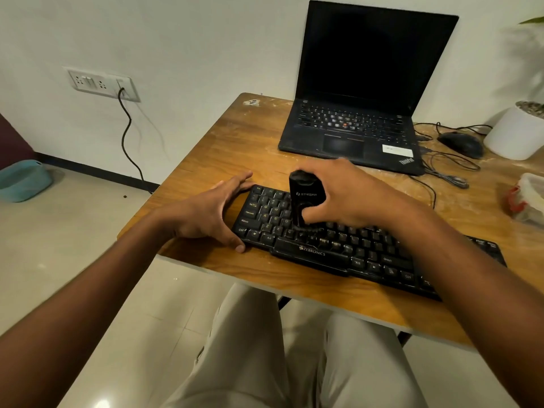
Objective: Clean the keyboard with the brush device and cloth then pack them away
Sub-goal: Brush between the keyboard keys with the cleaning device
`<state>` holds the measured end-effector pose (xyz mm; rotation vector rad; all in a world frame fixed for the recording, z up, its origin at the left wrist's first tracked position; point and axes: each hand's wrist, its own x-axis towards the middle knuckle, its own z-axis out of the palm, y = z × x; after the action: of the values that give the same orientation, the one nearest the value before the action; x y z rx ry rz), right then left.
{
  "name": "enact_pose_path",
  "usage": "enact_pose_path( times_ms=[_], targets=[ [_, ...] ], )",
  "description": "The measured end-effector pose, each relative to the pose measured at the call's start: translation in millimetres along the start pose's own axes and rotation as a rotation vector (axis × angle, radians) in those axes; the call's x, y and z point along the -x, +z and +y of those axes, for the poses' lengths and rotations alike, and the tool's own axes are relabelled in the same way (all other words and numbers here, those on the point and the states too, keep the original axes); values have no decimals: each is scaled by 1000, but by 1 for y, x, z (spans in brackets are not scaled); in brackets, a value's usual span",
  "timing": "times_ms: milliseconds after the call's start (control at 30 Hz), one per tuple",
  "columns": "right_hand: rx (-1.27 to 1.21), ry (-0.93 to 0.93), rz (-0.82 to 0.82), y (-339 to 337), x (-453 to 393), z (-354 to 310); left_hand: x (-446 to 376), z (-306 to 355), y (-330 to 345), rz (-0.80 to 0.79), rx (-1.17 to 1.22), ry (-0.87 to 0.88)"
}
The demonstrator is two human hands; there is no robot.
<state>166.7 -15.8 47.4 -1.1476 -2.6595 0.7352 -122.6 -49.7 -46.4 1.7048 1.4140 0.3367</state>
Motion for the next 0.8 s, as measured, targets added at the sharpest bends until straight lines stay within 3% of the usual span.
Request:
enact_pose_path(
  times_ms=[133, 267, 467, 667, 800],
  targets=[
    [-218, -97, 169, 17, -12, -12, -1, -1, 1, 9, 2, 12],
    [-180, -141, 115, 40, -17, -15, -2, -3, 1, 5, 13, 20],
    [-38, 19, -37, 6, 9, 8, 0, -1, 0, 0, -1, 6],
    [-205, -86, 180, 19, -2, -7, 0, 0, 1, 10, 5, 12],
    [-207, -113, 164, 39, -8, -8, 1, 0, 0, 5, 2, 12]
  ],
)
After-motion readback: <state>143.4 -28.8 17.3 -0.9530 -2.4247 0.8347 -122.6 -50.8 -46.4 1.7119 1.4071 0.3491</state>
